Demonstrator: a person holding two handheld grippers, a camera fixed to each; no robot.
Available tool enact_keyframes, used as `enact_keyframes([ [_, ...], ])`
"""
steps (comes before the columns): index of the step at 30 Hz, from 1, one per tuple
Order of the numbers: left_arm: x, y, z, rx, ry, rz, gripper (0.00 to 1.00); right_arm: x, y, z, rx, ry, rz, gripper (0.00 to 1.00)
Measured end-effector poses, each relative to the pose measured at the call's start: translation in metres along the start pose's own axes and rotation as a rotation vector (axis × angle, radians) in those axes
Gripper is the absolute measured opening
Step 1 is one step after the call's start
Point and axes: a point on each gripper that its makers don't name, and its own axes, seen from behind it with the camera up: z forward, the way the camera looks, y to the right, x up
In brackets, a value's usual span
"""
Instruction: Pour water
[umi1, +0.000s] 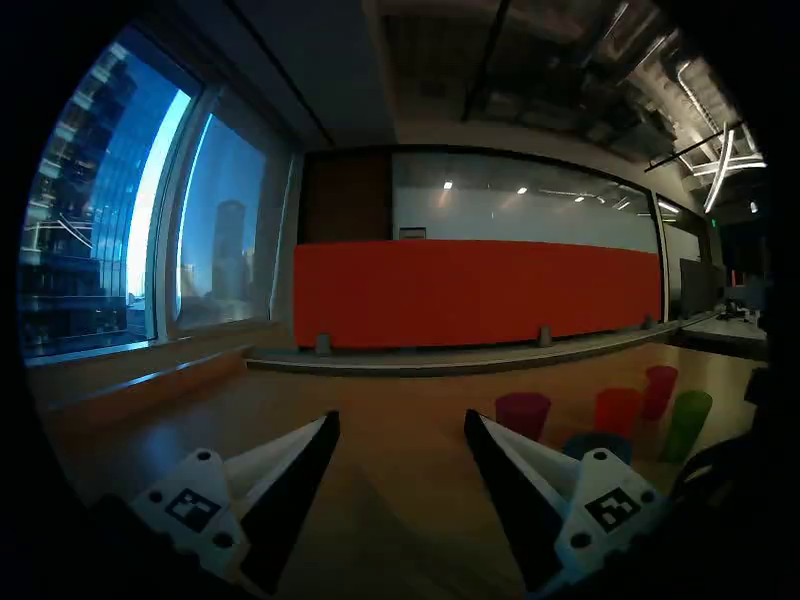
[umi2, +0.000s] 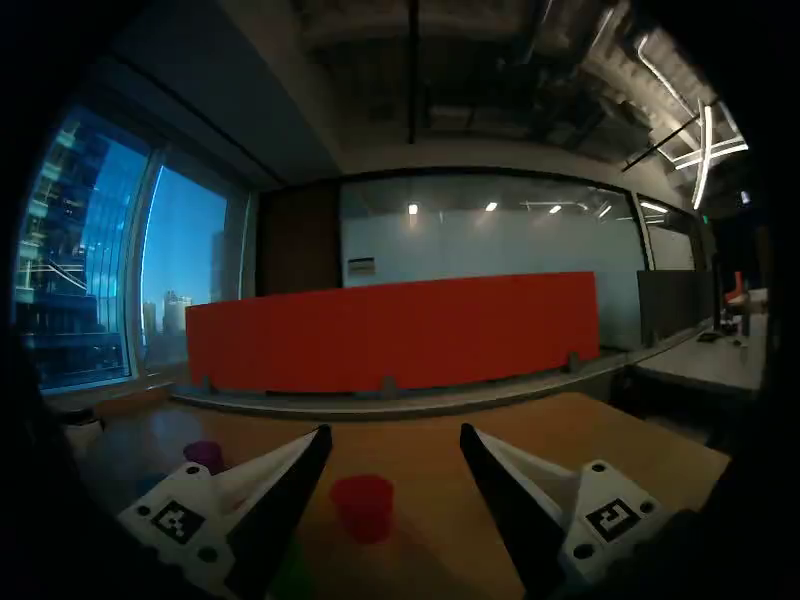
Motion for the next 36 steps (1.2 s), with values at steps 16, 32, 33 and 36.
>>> enact_keyframes([
  [16,-0.009,0.005,0.000,-0.012,-0.016,-0.002,0.92,-0.006,0.010,-0.002,-0.010,-0.008,0.019,0.99],
  [32,-0.009,0.006,-0.001,-0.020,-0.014,-0.008,0.92,-0.003,0.012,-0.004,-0.010,-0.003,0.016,0.99],
  [33,-0.010,0.006,-0.001,-0.021,-0.014,-0.008,0.92,-0.004,0.013,-0.004,-0.010,-0.003,0.016,0.99],
  [36,-0.010,0.006,-0.001,-0.020,-0.014,-0.008,0.93,-0.005,0.015,-0.005,-0.012,-0.003,0.014,0.99],
])
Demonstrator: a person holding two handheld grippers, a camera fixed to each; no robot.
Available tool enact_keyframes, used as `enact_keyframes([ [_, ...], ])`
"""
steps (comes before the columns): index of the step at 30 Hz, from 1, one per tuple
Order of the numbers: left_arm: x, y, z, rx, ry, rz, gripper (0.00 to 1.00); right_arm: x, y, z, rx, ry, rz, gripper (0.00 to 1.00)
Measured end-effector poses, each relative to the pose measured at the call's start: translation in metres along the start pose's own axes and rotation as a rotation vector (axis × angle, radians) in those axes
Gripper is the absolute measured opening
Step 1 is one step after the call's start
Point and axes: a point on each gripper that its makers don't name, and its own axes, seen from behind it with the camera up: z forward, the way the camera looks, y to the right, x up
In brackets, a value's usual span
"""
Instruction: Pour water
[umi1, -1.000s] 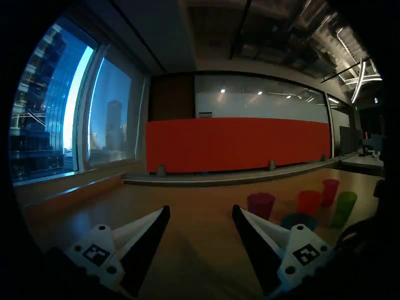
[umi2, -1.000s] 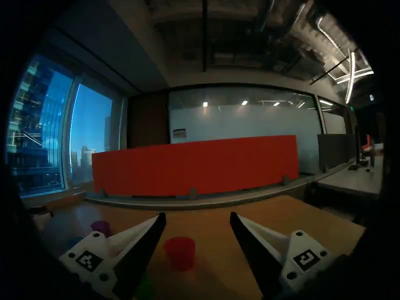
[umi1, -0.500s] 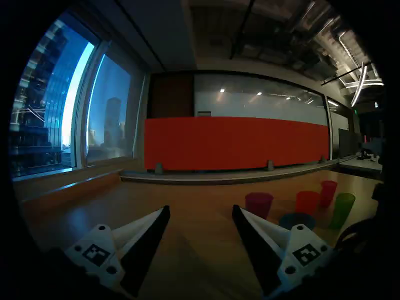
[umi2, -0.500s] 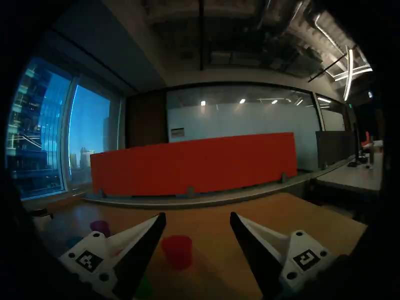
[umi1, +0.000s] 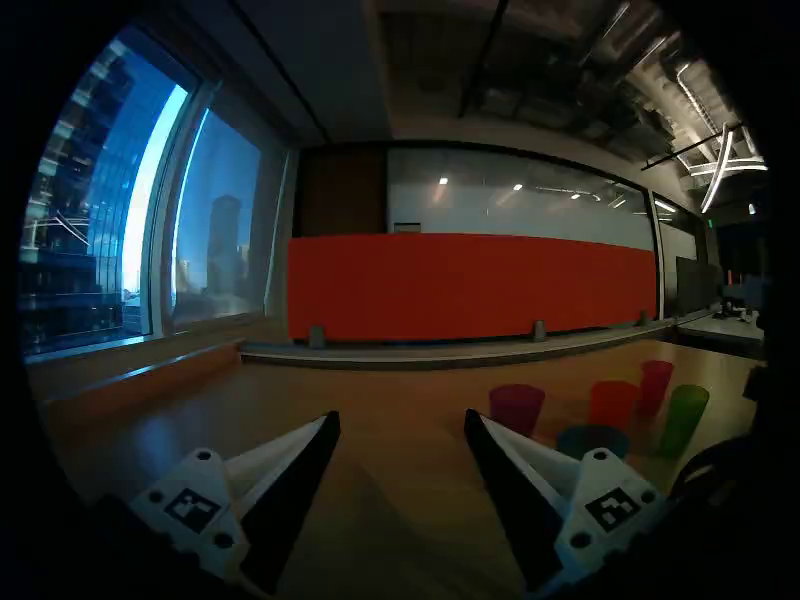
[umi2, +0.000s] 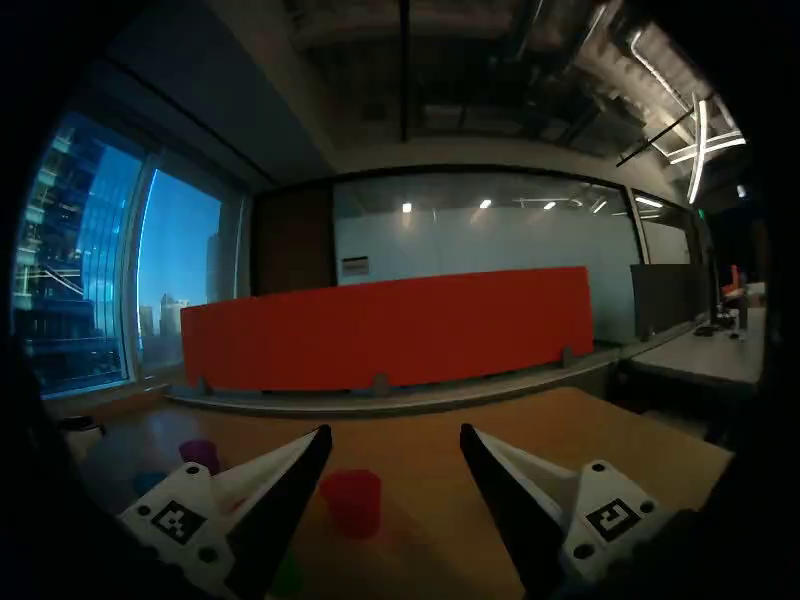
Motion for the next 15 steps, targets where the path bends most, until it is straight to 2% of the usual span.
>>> enact_keyframes([
  [15,-0.0001,0.0000,0.0007,0.000,-0.001,0.001,0.92,-0.0048,0.0059,-0.0067,-0.011,0.015,-0.032,0.99],
])
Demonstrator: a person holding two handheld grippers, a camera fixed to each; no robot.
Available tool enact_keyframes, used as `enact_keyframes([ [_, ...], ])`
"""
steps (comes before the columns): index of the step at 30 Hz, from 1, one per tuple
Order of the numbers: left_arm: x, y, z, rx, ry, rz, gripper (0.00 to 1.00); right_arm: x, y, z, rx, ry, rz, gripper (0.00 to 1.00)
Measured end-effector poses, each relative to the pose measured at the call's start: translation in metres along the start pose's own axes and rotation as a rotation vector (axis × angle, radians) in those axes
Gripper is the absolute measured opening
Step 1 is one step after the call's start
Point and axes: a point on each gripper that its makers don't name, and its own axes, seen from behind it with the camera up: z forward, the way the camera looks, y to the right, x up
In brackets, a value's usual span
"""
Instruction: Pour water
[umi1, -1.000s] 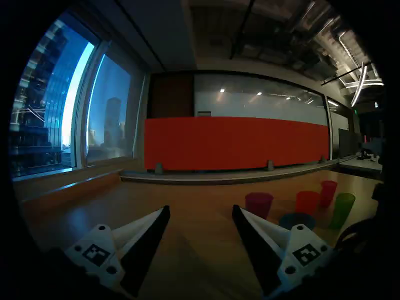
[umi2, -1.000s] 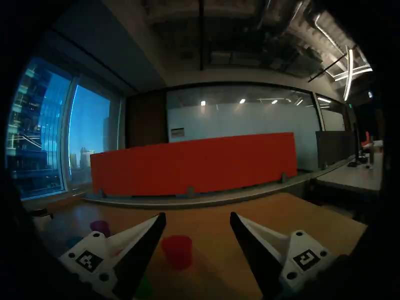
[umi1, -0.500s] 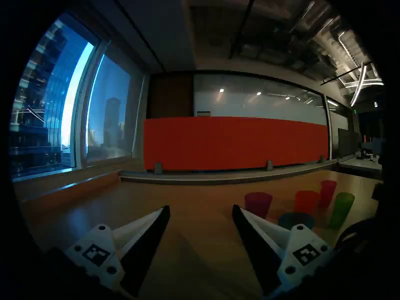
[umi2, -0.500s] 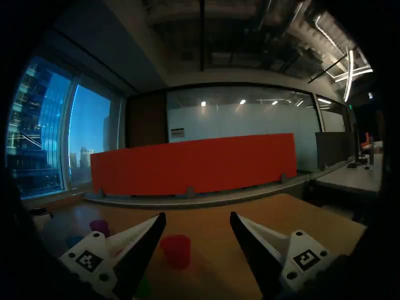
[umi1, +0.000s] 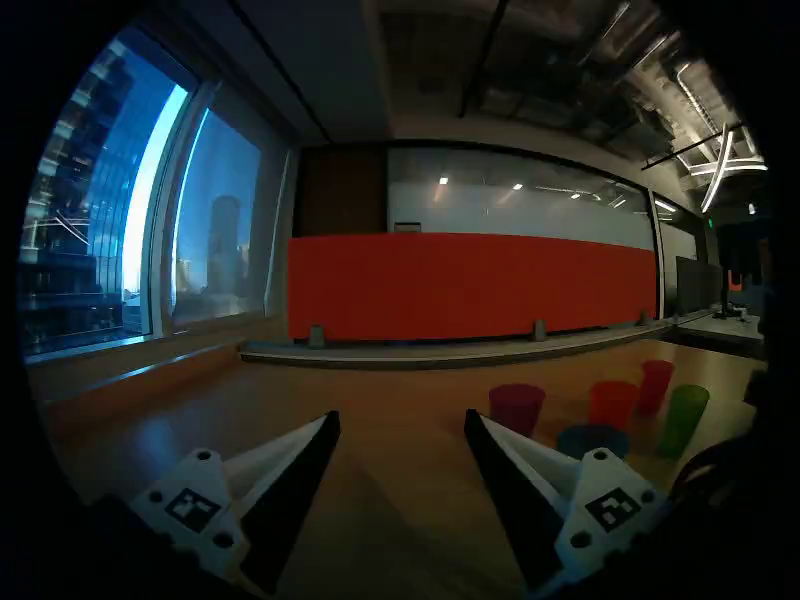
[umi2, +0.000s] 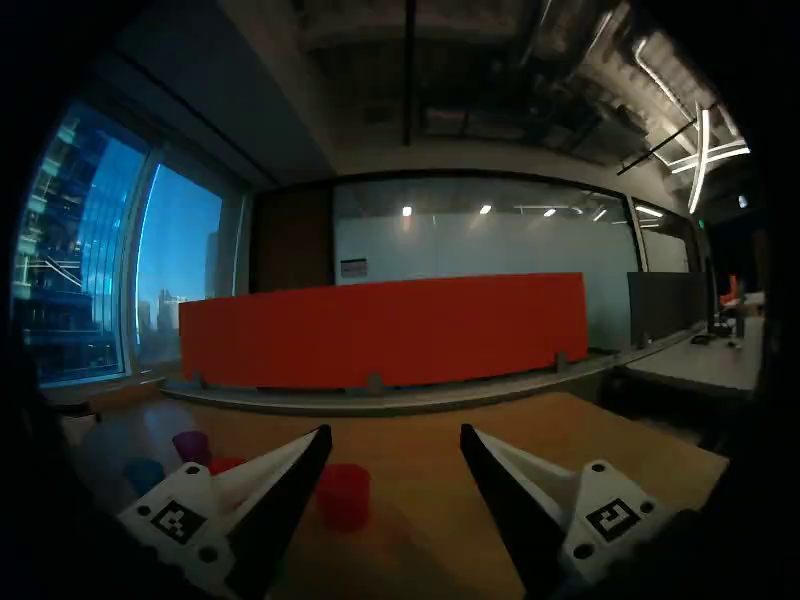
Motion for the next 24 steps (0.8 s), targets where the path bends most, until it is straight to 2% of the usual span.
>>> enact_keyframes([
  [9,0.000,0.001,0.000,0.000,0.000,0.000,0.93,-0.018,-0.003,0.006,0.008,-0.005,0.004,0.99],
  [18,0.000,0.000,0.000,0.000,0.000,0.000,0.92,-0.045,0.002,0.011,-0.001,-0.017,-0.021,0.99],
  [24,0.000,0.000,0.000,0.000,0.000,0.000,0.92,-0.050,0.006,0.009,-0.003,-0.004,-0.043,0.99],
])
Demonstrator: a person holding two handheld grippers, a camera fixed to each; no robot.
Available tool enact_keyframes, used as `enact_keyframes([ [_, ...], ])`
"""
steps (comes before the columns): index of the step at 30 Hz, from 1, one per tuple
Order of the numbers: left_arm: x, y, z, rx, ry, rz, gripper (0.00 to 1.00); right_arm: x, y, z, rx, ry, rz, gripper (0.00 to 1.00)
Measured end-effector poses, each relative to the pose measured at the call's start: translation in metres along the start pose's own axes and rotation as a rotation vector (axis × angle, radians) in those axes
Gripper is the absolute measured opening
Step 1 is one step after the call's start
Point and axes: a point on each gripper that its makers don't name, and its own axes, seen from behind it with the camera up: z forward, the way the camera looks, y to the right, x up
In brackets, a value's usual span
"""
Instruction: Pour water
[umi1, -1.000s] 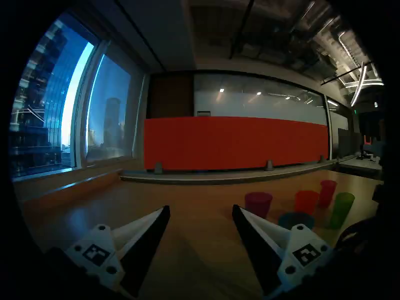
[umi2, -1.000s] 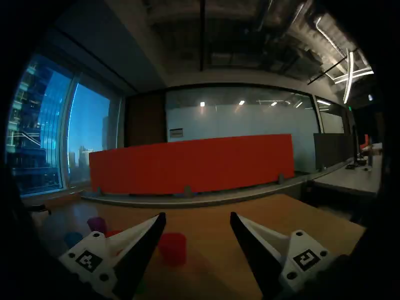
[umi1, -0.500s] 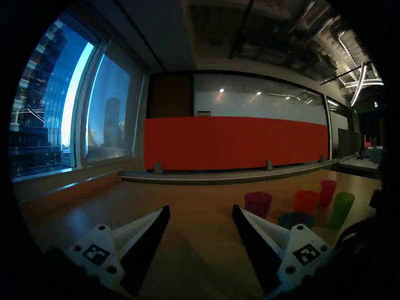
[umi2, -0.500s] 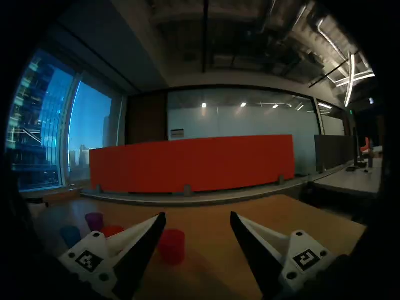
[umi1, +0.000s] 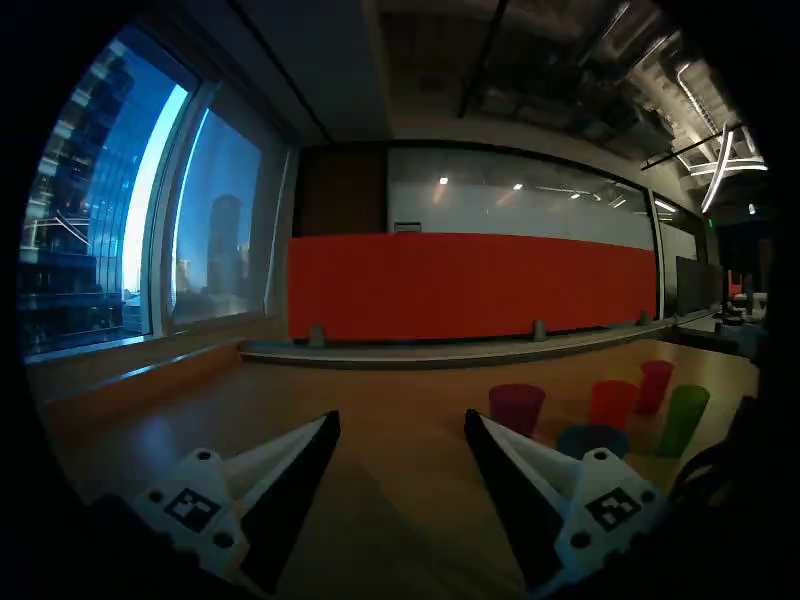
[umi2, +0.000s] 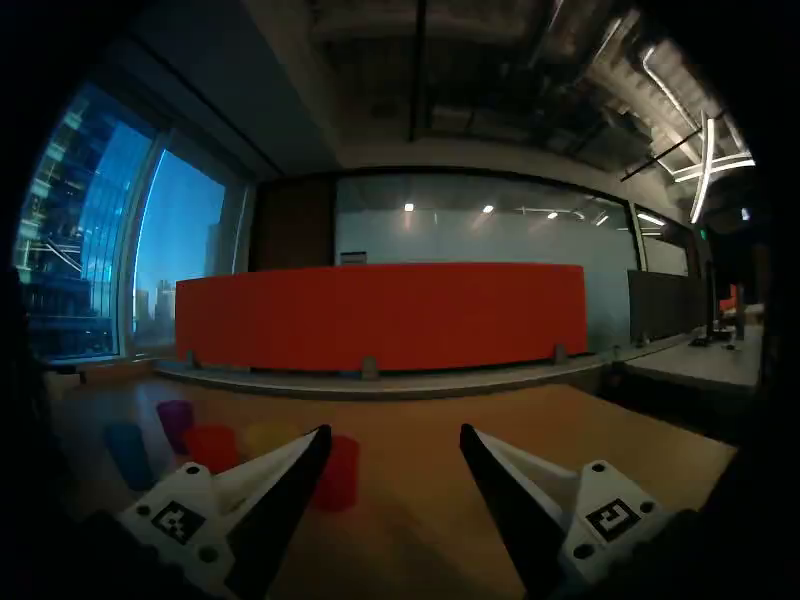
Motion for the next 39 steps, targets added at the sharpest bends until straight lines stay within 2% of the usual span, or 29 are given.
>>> enact_keyframes([
  [12,0.000,0.000,0.000,0.000,0.000,0.000,0.92,-0.014,0.003,0.003,-0.013,-0.047,-0.020,0.99],
  [39,0.000,0.000,0.000,0.000,0.000,0.000,0.92,-0.014,0.000,0.001,-0.009,-0.050,-0.019,0.99],
])
